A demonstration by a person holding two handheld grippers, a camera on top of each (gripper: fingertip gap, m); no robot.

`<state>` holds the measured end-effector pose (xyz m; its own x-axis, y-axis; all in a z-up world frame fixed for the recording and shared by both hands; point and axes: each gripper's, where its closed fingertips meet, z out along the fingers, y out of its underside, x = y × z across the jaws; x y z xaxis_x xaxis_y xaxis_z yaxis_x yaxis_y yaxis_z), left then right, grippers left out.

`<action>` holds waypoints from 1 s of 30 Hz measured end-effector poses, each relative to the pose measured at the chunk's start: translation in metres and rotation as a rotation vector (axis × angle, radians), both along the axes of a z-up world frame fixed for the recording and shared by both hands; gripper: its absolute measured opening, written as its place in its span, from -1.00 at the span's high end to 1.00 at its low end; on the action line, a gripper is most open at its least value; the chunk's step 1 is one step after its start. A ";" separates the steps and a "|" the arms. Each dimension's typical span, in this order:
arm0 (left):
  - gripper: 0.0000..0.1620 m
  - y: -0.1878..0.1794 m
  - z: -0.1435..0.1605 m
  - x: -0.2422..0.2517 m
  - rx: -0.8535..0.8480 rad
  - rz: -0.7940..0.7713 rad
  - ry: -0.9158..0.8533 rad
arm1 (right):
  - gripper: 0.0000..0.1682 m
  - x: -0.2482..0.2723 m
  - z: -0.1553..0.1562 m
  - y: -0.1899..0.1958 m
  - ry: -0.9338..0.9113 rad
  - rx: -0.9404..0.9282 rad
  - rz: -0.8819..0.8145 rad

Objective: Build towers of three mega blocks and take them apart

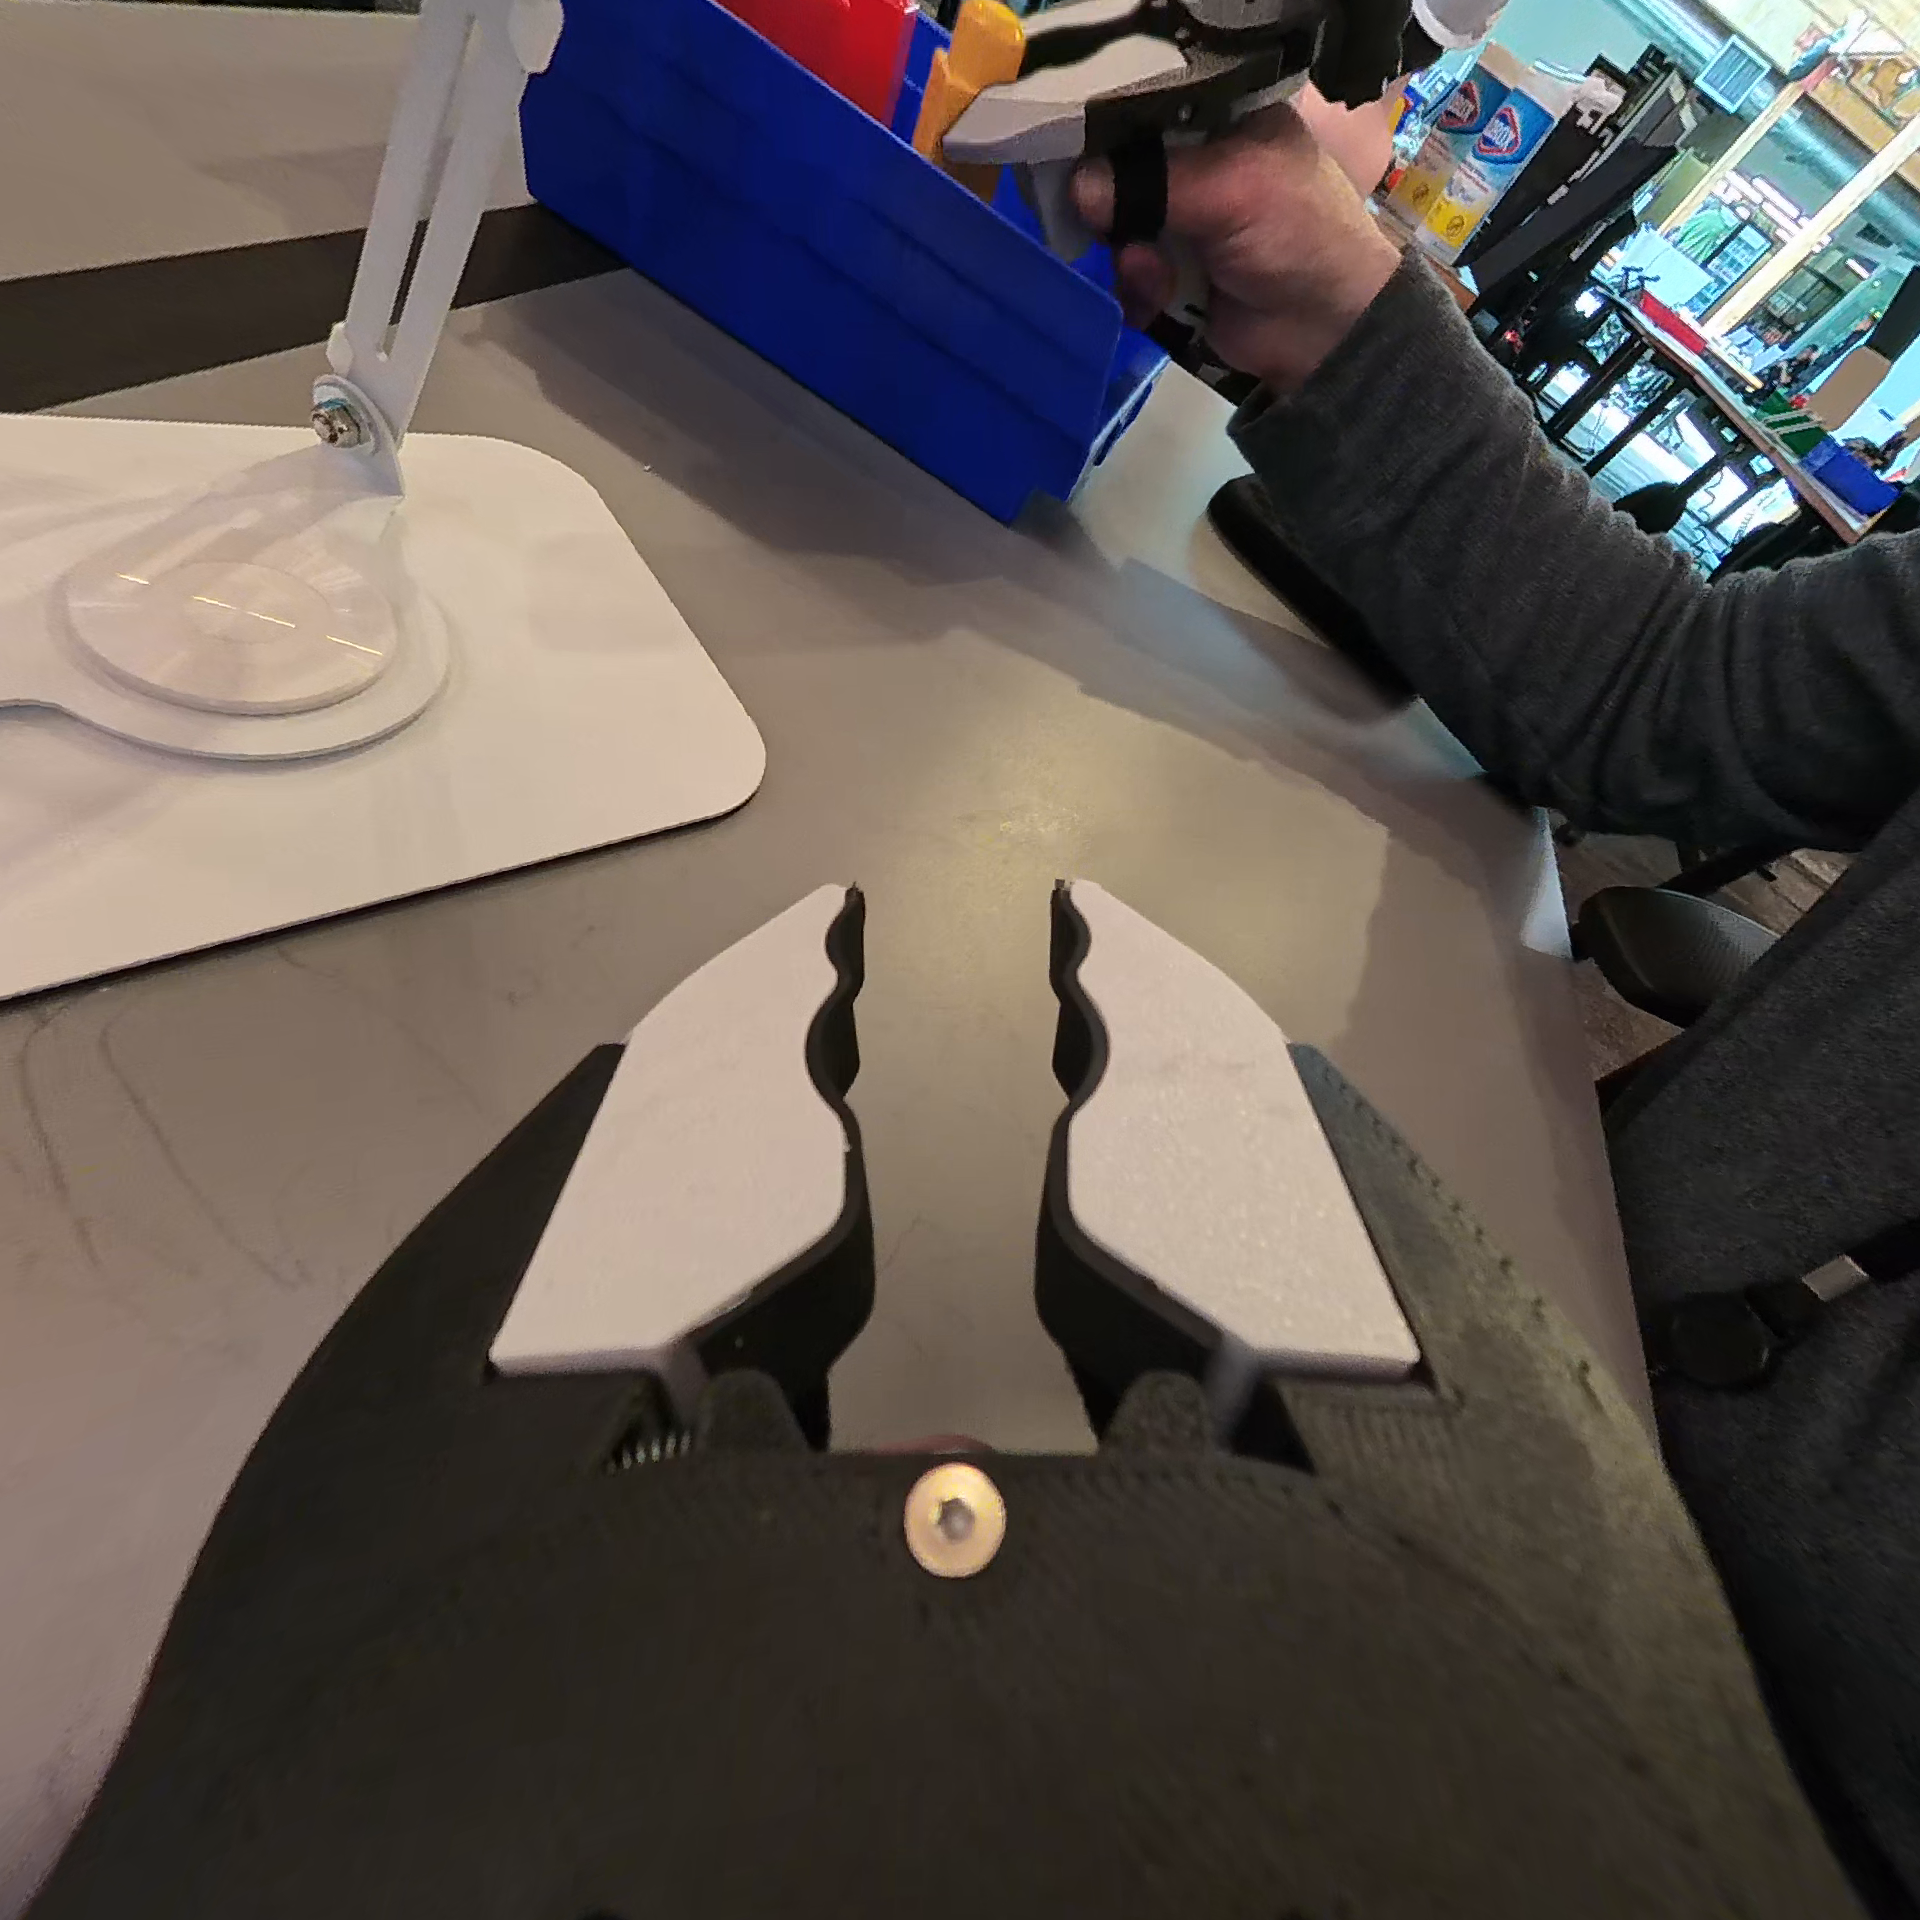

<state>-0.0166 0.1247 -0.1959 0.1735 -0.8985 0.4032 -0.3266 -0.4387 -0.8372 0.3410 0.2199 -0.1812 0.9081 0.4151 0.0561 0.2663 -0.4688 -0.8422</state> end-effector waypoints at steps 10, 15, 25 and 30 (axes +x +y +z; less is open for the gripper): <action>0.59 0.001 -0.005 0.000 -0.005 -0.003 0.013 | 0.56 0.000 -0.004 0.016 0.090 0.003 -0.028; 0.58 0.000 -0.006 0.000 -0.006 -0.005 0.014 | 0.43 0.001 -0.003 0.017 0.078 -0.006 -0.035; 0.56 -0.002 0.001 -0.006 0.028 0.005 0.029 | 0.34 0.000 0.035 -0.017 -0.041 0.059 -0.045; 0.54 -0.001 0.018 -0.034 0.167 0.069 0.105 | 0.65 -0.054 0.065 -0.066 0.005 0.024 0.155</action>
